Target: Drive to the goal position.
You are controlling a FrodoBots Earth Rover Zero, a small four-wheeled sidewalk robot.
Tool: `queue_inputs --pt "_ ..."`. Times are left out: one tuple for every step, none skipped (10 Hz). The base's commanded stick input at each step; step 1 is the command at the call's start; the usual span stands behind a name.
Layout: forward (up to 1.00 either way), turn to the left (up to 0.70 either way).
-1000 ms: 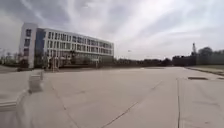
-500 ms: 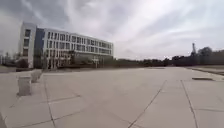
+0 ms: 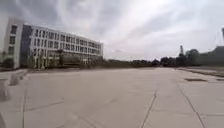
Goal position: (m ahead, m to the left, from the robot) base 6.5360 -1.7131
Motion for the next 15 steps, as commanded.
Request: queue_inputs --pt "0.70 -0.35" --pt "0.70 -0.35" --pt "0.70 -0.35" --pt "0.70 -0.35" --pt "0.70 -0.35" --pt "0.70 -0.35" --pt "0.70 -0.21" --pt "0.70 0.00" --pt "0.70 0.00" --pt "0.70 0.00" --pt "0.70 0.00" --pt "0.70 0.00" --pt "0.70 0.00" --pt "0.70 0.00" --pt "0.70 0.00"
